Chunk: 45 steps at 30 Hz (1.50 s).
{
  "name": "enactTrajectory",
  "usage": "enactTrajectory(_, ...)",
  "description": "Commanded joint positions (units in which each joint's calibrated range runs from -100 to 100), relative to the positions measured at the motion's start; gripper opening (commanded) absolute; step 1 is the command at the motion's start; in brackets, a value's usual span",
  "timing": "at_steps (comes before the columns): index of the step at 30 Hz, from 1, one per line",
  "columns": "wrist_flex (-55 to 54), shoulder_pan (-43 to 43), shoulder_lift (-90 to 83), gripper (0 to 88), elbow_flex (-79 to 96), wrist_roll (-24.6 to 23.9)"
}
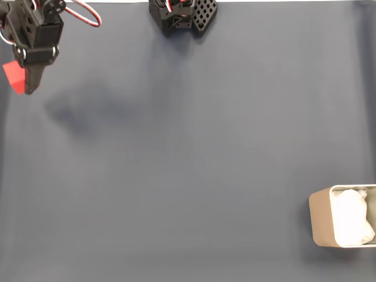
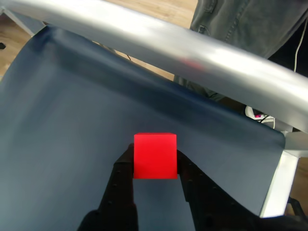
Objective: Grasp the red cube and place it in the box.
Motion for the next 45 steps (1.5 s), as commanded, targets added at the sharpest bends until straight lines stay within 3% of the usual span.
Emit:
enactTrajectory(1, 2.2, -2.7, -3.0, 10.2, -4.6, 0.1)
enactTrajectory(45, 4.8, -41.9, -6.1, 10.5, -15.0, 1.7)
